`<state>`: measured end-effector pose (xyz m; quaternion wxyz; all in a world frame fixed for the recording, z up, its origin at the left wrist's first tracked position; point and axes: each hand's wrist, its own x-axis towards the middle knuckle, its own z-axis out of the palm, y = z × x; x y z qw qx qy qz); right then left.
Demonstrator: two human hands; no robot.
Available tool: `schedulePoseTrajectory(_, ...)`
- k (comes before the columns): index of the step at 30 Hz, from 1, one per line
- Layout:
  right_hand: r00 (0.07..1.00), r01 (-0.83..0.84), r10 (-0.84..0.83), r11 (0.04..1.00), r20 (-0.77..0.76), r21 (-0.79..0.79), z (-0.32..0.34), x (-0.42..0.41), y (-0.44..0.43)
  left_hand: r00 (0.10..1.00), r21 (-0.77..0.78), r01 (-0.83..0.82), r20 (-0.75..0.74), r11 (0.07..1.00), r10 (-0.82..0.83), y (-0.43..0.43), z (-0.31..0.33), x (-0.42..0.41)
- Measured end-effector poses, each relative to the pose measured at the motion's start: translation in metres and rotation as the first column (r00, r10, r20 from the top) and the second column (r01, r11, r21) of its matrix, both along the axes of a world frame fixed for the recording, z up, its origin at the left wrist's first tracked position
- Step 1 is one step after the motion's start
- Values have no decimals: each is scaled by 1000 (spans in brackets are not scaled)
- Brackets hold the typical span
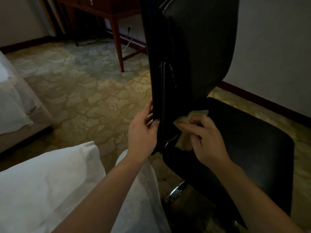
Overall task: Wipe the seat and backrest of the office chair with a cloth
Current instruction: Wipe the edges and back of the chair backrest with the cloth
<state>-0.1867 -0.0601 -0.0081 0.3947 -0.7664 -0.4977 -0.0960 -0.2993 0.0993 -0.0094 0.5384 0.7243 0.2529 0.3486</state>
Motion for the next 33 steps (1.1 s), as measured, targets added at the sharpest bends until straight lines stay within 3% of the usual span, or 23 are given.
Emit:
schedulePoseTrajectory(5, 999, -17, 17, 1000, 31, 0, 18, 7, 12, 1000, -2, 6, 2, 1000, -6, -1, 2, 0)
schedulePoseTrajectory(17, 996, -37, 31, 997, -89, -70, -14, -3, -5, 1000, 2, 17, -17, 1000, -17, -1, 2, -1)
schedulePoseTrajectory(23, 999, -32, 32, 999, 2, 2, 20, -7, 13, 1000, 0, 11, -29, 1000, -11, 0, -1, 0)
schedulePoseTrajectory(27, 999, -32, 31, 999, 38, 5, 5, 3, 14, 1000, 21, 6, -22, 1000, -5, -2, 5, -1)
schedulePoseTrajectory(33, 1000, -31, 31, 992, -4, -120, -22, 3, -4, 1000, 27, -6, -29, 1000, 7, -3, 3, -1)
